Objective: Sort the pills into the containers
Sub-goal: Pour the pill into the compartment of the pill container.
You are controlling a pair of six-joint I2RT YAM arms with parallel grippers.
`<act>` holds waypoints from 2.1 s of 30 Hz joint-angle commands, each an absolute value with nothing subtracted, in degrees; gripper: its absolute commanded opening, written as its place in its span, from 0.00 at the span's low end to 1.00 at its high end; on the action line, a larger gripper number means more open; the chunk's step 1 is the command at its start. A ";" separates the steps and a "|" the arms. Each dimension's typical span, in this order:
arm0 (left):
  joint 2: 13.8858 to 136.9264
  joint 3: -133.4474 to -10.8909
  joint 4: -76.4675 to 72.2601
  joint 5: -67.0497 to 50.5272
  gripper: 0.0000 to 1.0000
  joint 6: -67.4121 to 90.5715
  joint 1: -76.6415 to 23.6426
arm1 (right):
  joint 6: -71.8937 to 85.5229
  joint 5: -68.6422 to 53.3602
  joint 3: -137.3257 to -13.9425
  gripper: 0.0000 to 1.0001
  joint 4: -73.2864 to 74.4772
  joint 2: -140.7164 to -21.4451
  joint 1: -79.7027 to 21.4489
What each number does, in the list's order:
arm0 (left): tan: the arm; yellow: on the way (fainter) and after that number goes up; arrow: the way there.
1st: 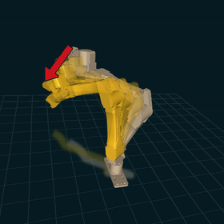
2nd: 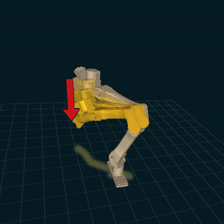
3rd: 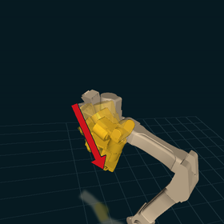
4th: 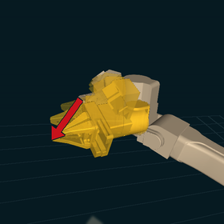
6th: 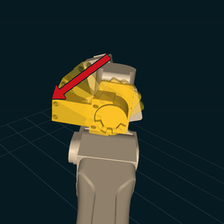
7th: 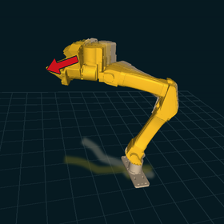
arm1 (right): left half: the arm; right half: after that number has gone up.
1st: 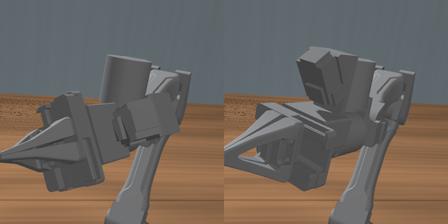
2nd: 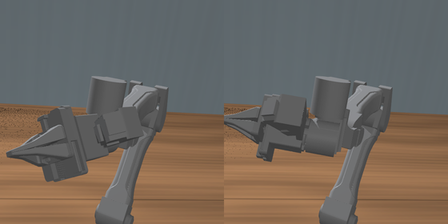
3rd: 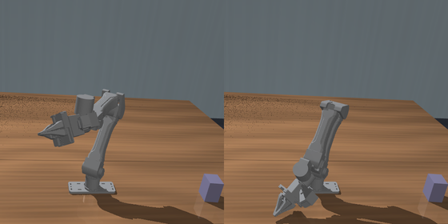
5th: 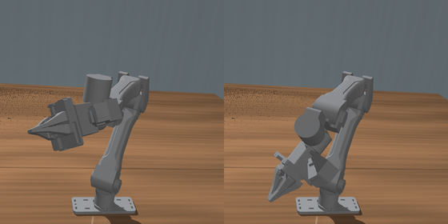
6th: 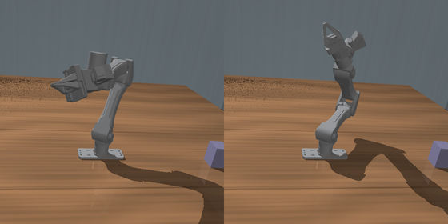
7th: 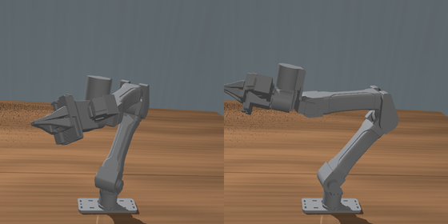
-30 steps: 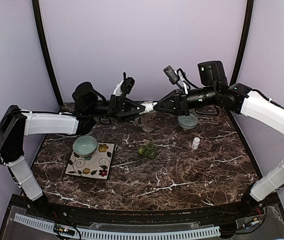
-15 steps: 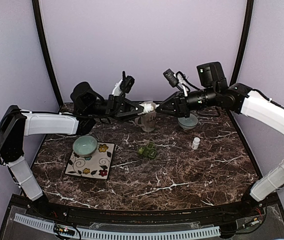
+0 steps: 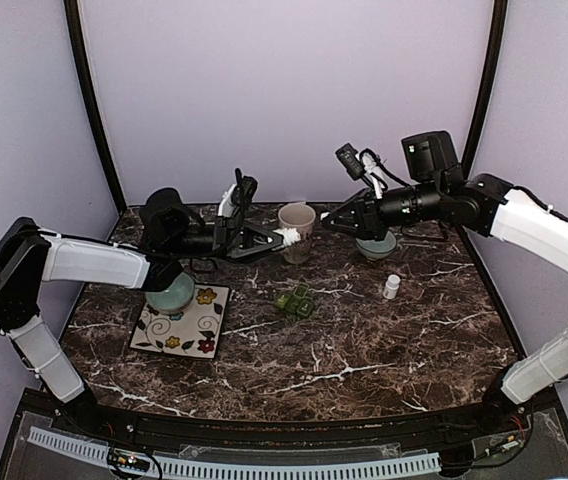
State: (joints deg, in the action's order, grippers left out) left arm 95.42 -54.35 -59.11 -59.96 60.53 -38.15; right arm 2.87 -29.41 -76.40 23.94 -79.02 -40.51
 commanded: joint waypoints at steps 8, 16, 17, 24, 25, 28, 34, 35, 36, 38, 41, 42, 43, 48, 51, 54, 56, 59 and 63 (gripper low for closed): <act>92.37 -45.51 -62.60 -46.77 0.00 54.61 -39.62 | 5.82 -21.04 -72.27 0.00 20.74 -76.15 -40.61; 94.87 -42.77 -63.27 -38.76 0.00 52.41 -42.33 | 7.16 -18.72 -69.51 0.00 18.80 -74.88 -40.44; 95.30 -42.22 -63.82 -37.78 0.00 52.28 -42.57 | 7.43 -18.29 -69.06 0.00 18.38 -74.59 -40.46; 99.66 -38.13 -71.85 -31.92 0.00 54.35 -44.15 | 9.17 -15.43 -66.46 0.00 16.38 -72.25 -40.43; 100.39 -37.92 -72.82 -31.38 0.00 54.60 -44.43 | 9.31 -15.17 -65.57 0.00 16.10 -72.06 -40.43; 102.34 -37.33 -75.43 -29.41 0.00 54.93 -45.10 | 9.56 -14.47 -63.81 0.00 15.38 -71.61 -40.43; 104.90 -35.31 -79.79 -24.89 0.00 54.99 -46.11 | 9.43 -13.18 -62.32 0.00 13.65 -70.89 -40.43; 105.06 -34.94 -79.95 -23.97 0.00 54.68 -46.24 | 9.22 -13.18 -62.19 0.00 13.62 -70.86 -40.43; 105.22 -34.64 -80.04 -23.12 0.00 54.41 -46.50 | 9.08 -13.14 -62.15 0.00 13.62 -70.86 -40.36; 105.72 -34.10 -80.79 -21.72 0.00 54.28 -46.97 | 8.60 -13.10 -61.98 0.00 13.48 -70.84 -40.34; 106.55 -33.65 -81.30 -19.67 0.00 54.20 -47.69 | 8.08 -13.01 -61.75 0.00 13.51 -70.92 -40.21; 106.67 -33.47 -81.23 -18.85 0.00 54.09 -47.98 | 7.94 -13.05 -61.76 0.00 13.44 -70.95 -40.17; 106.97 -33.33 -81.28 -18.09 0.00 54.06 -48.25 | 7.84 -13.13 -61.63 0.00 13.35 -70.88 -40.09; 108.45 -33.00 -82.27 -14.61 0.00 54.60 -49.18 | 8.30 -13.36 -61.32 0.00 12.79 -70.60 -39.81; 109.08 -32.74 -82.89 -12.05 0.00 55.00 -49.71 | 8.73 -13.61 -61.01 0.00 12.64 -70.47 -39.74; 109.86 -32.86 -83.23 -10.83 0.00 55.40 -50.04 | 8.89 -13.65 -60.76 0.00 12.53 -70.12 -39.73; 110.50 -32.97 -83.52 -10.11 0.00 55.51 -50.25 | 9.06 -13.60 -60.68 0.00 12.50 -69.85 -39.73; 111.27 -32.97 -84.09 -9.09 0.00 55.85 -50.57 | 9.25 -13.79 -60.67 0.00 12.56 -69.70 -39.70; 111.86 -32.93 -84.05 -7.65 0.00 56.07 -50.93 | 9.44 -13.87 -60.60 0.00 12.74 -69.37 -39.64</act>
State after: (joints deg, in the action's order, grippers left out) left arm 111.77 -33.56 -81.38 -9.93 55.77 -50.30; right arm 8.88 -13.67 -61.04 14.85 -70.83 -39.99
